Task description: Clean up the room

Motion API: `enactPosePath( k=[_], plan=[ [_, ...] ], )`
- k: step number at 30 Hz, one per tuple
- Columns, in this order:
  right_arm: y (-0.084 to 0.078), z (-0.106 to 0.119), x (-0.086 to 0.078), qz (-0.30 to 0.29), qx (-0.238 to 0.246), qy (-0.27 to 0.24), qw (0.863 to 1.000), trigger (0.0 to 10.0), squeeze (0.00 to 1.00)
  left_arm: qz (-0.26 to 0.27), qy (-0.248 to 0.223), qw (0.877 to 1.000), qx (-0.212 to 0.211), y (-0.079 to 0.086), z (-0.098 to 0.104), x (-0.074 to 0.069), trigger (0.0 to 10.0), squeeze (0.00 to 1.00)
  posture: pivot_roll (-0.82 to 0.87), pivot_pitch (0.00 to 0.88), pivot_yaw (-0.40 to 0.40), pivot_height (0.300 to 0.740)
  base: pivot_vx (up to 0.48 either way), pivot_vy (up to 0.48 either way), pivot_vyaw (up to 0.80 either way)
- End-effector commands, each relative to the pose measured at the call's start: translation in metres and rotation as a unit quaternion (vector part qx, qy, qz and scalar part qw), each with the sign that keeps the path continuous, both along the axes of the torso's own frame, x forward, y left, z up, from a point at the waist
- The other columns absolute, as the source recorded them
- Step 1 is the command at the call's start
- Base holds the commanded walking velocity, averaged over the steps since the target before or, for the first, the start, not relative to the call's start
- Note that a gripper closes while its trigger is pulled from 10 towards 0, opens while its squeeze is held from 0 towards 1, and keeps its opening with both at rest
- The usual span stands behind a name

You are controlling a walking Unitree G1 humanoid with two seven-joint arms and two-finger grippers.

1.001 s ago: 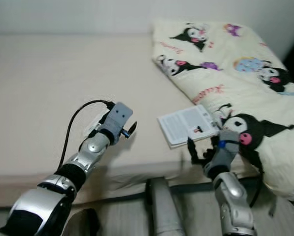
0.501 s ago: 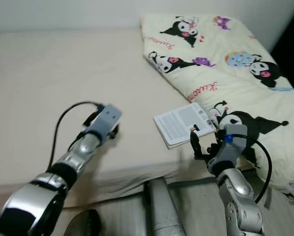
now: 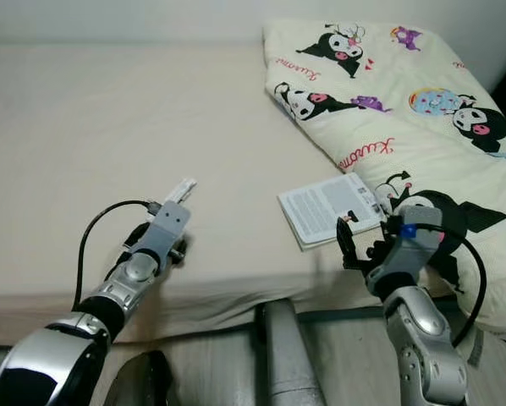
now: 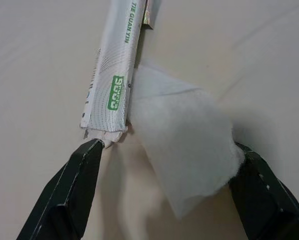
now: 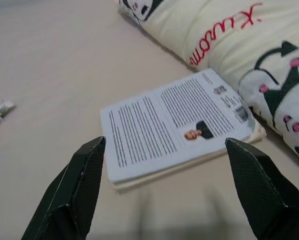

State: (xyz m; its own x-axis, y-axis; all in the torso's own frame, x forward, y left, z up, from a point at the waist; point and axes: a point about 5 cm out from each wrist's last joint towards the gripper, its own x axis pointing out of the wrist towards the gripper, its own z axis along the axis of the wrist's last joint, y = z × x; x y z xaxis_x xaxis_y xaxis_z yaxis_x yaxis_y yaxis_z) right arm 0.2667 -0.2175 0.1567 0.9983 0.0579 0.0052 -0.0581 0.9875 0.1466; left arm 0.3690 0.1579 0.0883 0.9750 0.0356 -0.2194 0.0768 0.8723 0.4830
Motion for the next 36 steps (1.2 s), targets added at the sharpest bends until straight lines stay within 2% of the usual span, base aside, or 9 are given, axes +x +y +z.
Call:
enactPosePath(
  k=[1,10,18,20,23,26,31,32,36],
  plan=[
    [-0.003,0.000,-0.005,-0.005,0.004,0.006,1.000,10.0,0.00,-0.008,-0.004,1.000,-0.012,-0.008,-0.001,-0.001,10.0,0.00,-0.30,0.300,-0.010,0.495,0.000,0.000,0.00],
    [-0.001,0.005,-0.007,-0.004,0.005,0.007,1.000,10.0,0.00,-0.014,-0.039,0.999,0.007,-0.016,0.011,0.005,10.0,0.00,-0.31,0.322,-0.018,0.495,0.000,0.000,0.00],
    [0.003,0.007,-0.011,0.000,0.010,0.010,1.000,10.0,0.00,0.006,-0.057,0.997,0.042,-0.005,0.019,0.008,10.0,0.00,-0.31,0.351,-0.017,0.495,0.000,0.000,0.00],
    [0.004,0.007,-0.015,0.000,0.011,0.015,1.000,10.0,0.00,0.008,-0.069,0.996,0.064,0.000,0.026,0.012,10.0,0.00,-0.31,0.378,-0.018,0.495,0.000,0.000,0.00],
    [0.002,0.012,-0.022,-0.006,0.009,0.017,1.000,10.0,0.00,0.010,-0.072,0.995,0.076,0.005,0.030,0.014,10.0,0.00,-0.33,0.421,-0.014,0.495,0.000,0.000,0.00],
    [-0.001,0.018,-0.027,-0.015,0.006,0.014,1.000,10.0,0.00,0.012,-0.070,0.994,0.077,0.008,0.031,0.014,10.0,0.00,-0.34,0.453,-0.012,0.495,0.000,0.000,0.00],
    [-0.003,0.021,-0.028,-0.021,0.005,0.012,1.000,10.0,0.00,0.013,-0.070,0.995,0.075,0.009,0.031,0.014,10.0,0.00,-0.34,0.457,-0.011,0.495,0.000,0.000,0.00],
    [-0.004,0.024,-0.029,-0.023,0.005,0.010,1.000,10.0,0.00,0.013,-0.070,0.995,0.069,0.009,0.032,0.015,10.0,0.00,-0.34,0.486,-0.010,0.495,0.000,0.000,0.00],
    [-0.003,0.026,-0.028,-0.025,0.006,0.008,1.000,10.0,0.00,0.009,-0.072,0.996,0.059,0.007,0.035,0.016,10.0,0.00,-0.34,0.509,-0.010,0.495,0.000,0.000,0.00]
  ],
)
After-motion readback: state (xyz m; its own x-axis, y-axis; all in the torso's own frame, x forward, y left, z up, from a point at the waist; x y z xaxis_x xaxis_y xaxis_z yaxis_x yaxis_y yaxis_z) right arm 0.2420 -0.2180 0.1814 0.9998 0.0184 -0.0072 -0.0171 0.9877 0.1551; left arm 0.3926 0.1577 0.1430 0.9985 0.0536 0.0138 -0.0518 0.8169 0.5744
